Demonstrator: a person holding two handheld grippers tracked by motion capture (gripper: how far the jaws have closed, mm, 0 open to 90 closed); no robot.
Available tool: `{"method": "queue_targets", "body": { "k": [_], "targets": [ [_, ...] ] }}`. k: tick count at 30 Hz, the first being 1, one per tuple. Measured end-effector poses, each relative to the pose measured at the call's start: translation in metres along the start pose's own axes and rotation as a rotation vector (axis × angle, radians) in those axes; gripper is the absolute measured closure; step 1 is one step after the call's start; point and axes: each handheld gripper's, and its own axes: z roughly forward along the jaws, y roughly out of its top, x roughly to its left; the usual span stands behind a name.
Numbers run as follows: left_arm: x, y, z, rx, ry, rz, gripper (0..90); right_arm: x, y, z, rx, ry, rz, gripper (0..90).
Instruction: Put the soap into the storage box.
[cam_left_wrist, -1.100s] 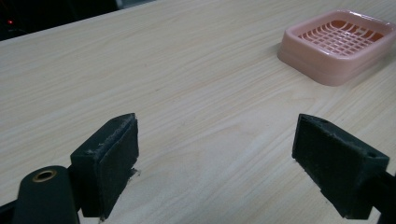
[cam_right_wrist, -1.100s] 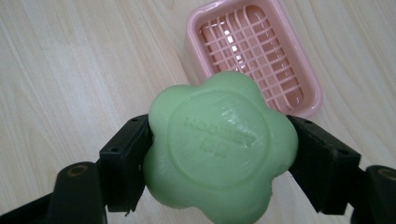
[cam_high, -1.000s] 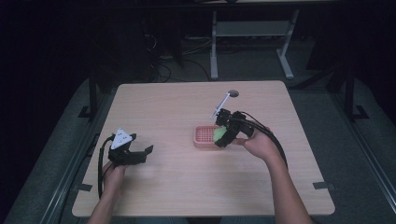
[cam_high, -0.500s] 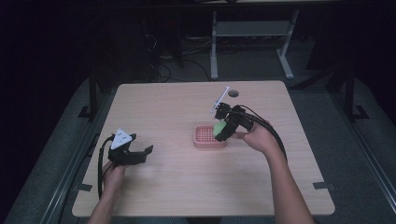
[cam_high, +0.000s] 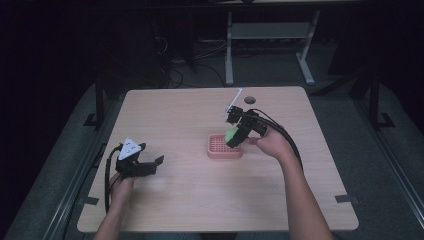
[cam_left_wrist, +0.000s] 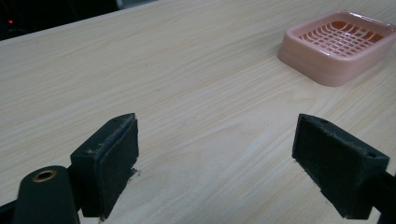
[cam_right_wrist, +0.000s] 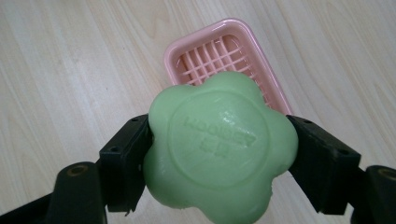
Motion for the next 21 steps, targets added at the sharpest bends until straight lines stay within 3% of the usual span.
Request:
{"method": "queue_targets", "body": {
  "k": [21],
  "targets": [
    [-0.001,0.001,0.0,0.003,-0.006,0.004,14.3,-0.015,0.012,0.018,0.005,0.027,0.035,26.0]
  ]
}}
